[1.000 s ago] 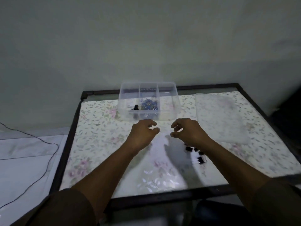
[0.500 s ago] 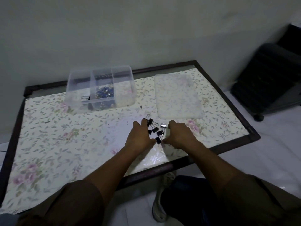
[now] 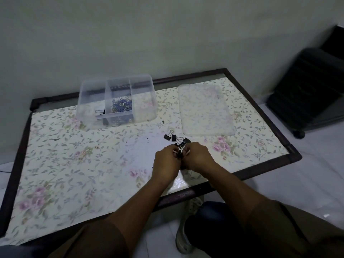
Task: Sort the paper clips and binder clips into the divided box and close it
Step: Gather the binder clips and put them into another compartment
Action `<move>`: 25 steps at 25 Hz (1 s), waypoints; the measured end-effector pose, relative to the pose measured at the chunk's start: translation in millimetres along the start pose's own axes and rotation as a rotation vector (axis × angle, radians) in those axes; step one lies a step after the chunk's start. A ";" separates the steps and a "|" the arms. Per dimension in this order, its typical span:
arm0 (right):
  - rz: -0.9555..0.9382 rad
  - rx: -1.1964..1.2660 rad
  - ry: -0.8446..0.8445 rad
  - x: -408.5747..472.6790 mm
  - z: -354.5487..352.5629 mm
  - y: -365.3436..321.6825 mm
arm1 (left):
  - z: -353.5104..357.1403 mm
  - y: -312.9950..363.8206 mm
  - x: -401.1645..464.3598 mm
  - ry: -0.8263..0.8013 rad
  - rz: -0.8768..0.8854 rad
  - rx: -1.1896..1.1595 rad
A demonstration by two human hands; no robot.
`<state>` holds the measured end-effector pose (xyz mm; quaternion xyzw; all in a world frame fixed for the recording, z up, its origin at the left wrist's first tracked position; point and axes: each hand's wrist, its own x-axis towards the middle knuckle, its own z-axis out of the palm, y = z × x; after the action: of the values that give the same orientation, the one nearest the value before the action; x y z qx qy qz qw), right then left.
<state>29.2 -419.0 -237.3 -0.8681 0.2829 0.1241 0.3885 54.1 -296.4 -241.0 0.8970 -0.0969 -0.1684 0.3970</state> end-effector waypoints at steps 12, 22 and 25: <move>-0.250 -0.535 -0.186 -14.5 -4.8 -0.2 | -13.2 -23.2 -11.1 -0.262 0.304 0.383; -0.233 -0.324 -0.104 -15.7 -7.1 -5.8 | -9.2 -22.1 -18.0 -0.027 0.249 0.190; -0.182 -0.157 -0.060 -14.2 -5.3 -5.6 | -10.4 -23.3 -14.8 0.001 0.137 -0.019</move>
<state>21.0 -414.3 -224.3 -0.9138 0.1809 0.1359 0.3373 45.3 -269.2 -248.5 0.8845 -0.1562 -0.1416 0.4162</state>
